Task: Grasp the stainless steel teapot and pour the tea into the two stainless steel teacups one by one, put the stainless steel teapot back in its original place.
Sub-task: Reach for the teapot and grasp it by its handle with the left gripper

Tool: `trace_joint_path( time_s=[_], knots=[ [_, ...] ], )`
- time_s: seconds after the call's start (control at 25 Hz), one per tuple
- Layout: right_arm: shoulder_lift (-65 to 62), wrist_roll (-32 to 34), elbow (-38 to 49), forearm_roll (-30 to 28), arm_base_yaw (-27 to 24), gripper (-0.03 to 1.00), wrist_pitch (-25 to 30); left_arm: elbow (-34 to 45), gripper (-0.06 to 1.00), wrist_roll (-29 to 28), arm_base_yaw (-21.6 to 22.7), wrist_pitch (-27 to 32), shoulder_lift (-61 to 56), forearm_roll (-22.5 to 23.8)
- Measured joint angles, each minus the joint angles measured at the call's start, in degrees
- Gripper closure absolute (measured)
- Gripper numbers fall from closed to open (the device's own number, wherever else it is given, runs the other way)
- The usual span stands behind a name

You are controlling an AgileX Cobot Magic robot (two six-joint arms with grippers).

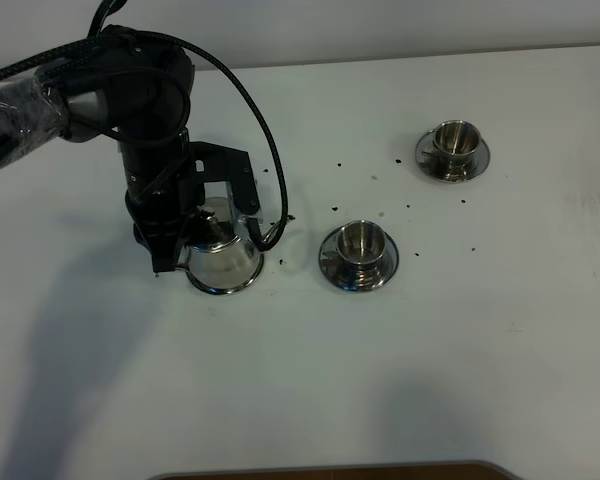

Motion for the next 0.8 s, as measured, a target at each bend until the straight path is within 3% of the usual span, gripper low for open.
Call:
trace_joint_path(
  time_s=[0.8],
  knots=[
    [0.0,0.02,0.0,0.0,0.0,0.73,0.0,-1.37,0.7,1.05,-0.18,-0.38,0.0,0.54]
  ],
)
